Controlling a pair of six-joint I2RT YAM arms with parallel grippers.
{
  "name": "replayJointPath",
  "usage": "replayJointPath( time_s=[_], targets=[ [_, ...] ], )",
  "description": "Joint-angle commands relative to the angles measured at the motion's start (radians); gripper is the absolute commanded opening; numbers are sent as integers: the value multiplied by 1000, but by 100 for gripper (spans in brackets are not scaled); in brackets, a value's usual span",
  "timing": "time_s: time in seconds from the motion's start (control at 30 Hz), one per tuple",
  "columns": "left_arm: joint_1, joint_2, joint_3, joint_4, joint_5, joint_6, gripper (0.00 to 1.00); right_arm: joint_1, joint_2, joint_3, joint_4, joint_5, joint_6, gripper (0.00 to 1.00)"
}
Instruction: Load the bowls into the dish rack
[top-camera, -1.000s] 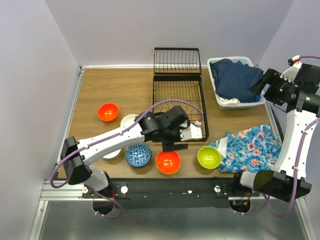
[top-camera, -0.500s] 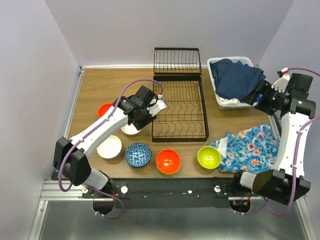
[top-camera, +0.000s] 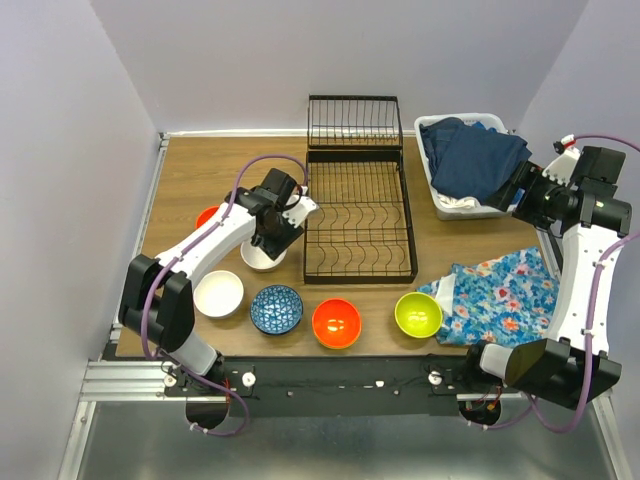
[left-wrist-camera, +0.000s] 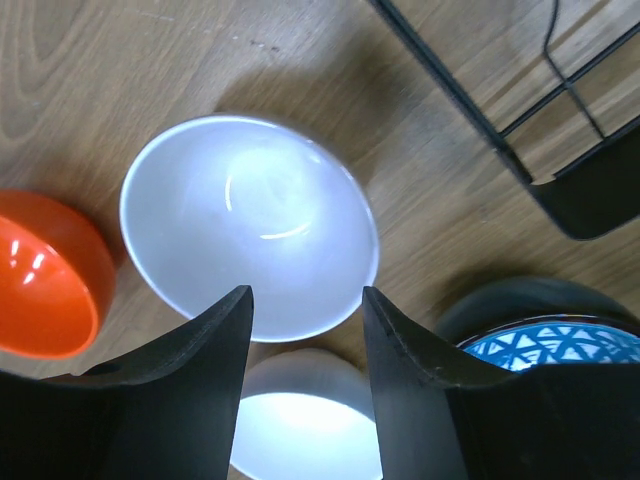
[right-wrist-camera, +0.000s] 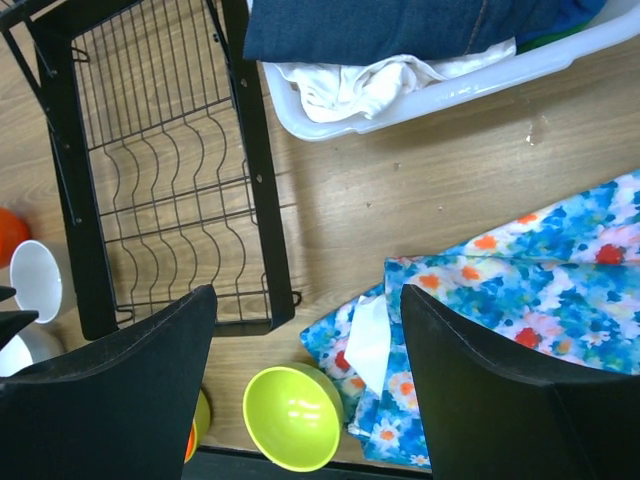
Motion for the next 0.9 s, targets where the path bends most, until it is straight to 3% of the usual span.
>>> replayJointPath(
  time_s=[0.0,0.13,0.6,0.87],
  targets=[
    [-7,-8,-2,9,123,-47,56,-7,2,-3,3,33,-28,82],
    [-19,23,-23,5,175,-55,51,-9,-7,-36,14,35,-28,81],
    [-44,107,-37,106,36,-122,40,-7,-10,-51,5,46,-33,80],
    [-42,112,-51,117,-27,-108,13,-7,-22,-94,21,44,-25,79]
  ],
)
